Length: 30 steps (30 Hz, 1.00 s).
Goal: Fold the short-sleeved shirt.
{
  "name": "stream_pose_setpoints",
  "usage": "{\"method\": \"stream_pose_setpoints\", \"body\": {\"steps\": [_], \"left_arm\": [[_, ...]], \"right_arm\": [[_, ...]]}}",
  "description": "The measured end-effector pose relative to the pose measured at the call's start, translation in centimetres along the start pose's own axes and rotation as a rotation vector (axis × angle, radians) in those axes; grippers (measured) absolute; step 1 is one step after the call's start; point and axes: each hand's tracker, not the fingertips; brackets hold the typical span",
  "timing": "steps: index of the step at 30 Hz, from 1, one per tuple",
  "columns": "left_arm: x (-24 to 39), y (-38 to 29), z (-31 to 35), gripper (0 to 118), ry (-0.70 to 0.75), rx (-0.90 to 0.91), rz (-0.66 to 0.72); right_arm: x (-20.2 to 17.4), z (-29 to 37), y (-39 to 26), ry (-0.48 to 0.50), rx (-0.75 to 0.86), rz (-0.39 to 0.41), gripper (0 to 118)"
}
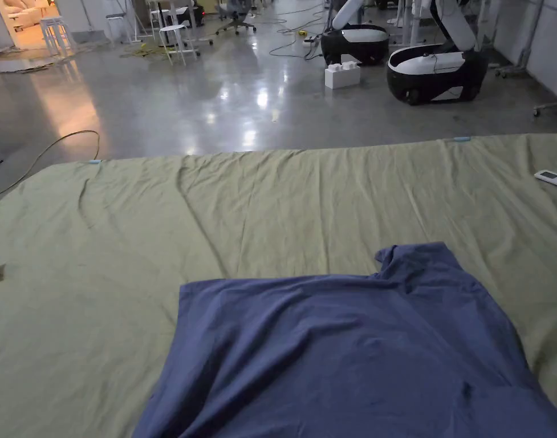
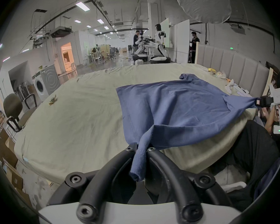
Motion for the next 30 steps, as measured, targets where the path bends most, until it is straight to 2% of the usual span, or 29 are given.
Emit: {"method": "stream_pose_setpoints", "body": {"steps": [7, 9, 14, 16, 19, 22, 26, 27, 29, 30], "left_arm": [[-0.3, 0.7, -1.6, 7, -0.004, -0.034, -0.026], [-0.7, 2.2, -3.3, 7, -0.016, -0.044, -0.027], [-1.7, 7.3, -10.1, 7, -0.012, -0.120, -0.059], [-2.5, 8.9, -14.2, 7, -0.029, -0.221, -0.010], [-3.7, 10.4, -19.0, 7, -0.020, -0.276, 0.052], [-4.7, 11.4, -22.4, 7, -0.009, -0.292, 0.107], [-5.4, 11.7, -25.1, 9, 0.003, -0.303, 0.176], [-5.2, 11.7, -25.3, 15, 0.035, -0.306, 0.184], [-5.5, 12.0, -24.9, 63, 0.030, -0.280, 0.193], [-6.0, 12.4, -24.2, 83, 0.008, -0.236, 0.217]], "right_arm": [[-1.5, -0.5, 3.7, -0.020, 0.063, 0.120, 3], [-2.1, -1.8, 5.9, -0.016, 0.078, 0.132, 3], [-3.7, -9.8, 12.3, 0.001, 0.009, 0.124, 3], [-3.9, -14.0, 13.9, 0.004, -0.052, 0.113, 3], [-4.5, -19.2, 15.1, -0.031, -0.117, 0.161, 3], [-4.8, -23.0, 15.8, -0.048, -0.152, 0.186, 3], [-3.5, -27.6, 15.0, -0.079, -0.193, 0.172, 5], [-2.4, -29.3, 14.0, -0.091, -0.212, 0.166, 10], [-1.4, -30.3, 13.6, -0.102, -0.275, 0.149, 65], [-1.0, -30.2, 13.4, -0.104, -0.255, 0.146, 83]]}}
